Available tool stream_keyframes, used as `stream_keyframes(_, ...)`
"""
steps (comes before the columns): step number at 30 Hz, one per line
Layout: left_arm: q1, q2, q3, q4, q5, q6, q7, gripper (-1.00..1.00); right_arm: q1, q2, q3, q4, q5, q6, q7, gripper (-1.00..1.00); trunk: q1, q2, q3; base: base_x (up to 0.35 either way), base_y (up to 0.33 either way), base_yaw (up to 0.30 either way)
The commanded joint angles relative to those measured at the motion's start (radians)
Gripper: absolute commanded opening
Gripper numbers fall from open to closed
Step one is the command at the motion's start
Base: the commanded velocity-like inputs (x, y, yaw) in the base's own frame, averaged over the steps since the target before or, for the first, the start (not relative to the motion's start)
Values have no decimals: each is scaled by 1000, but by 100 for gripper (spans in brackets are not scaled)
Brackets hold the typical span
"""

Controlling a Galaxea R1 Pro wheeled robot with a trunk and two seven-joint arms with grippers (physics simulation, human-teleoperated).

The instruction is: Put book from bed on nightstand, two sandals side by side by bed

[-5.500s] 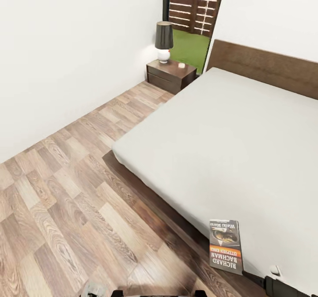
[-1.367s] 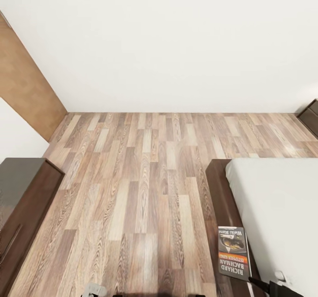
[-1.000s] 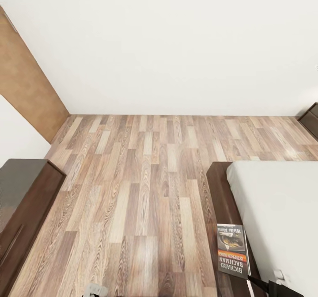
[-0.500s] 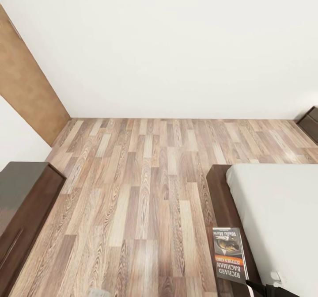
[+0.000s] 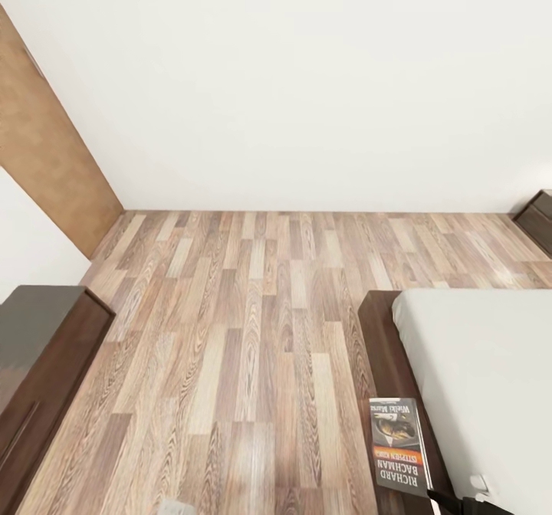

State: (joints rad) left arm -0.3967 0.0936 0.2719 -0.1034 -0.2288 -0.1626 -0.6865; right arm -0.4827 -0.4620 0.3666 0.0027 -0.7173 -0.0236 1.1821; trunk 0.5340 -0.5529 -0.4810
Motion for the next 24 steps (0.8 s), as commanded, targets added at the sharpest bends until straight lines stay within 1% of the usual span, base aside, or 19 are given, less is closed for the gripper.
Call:
stream_keyframes(1,-1,0,7,1,-11,-6,-2,100,-1,0,8,0,-7,-2,2,-100,0,-1,1,0,0,0)
stream_keyframes(13,-1,-4,7,1,-11,-7,-2,100,-1,0,8,1,-7,-2,7,-100,0,-1,20,0,0,0)
stream_keyframes(16,-1,-5,7,2,-6,-7,-2,100,-1,0,8,1,-7,-1,8,-100,0,-1,25,0,0,0)
stream_keyframes(18,-1,-5,7,2,15,-8,-2,100,-1,0,8,1,-7,-1,7,-100,0,-1,29,0,0,0)
stream_keyframes(19,-1,-5,7,2,37,-7,-2,100,-1,0,8,1,-7,-2,6,-100,0,-1,30,0,0,0)
stream_keyframes(21,-1,-5,7,2,55,-7,-2,100,-1,0,8,1,-7,-1,5,-100,0,-1,34,0,0,0)
stream_keyframes(24,-1,-5,7,2,69,-6,-2,100,-1,0,8,1,-8,-1,5,-100,0,-1,39,0,0,0)
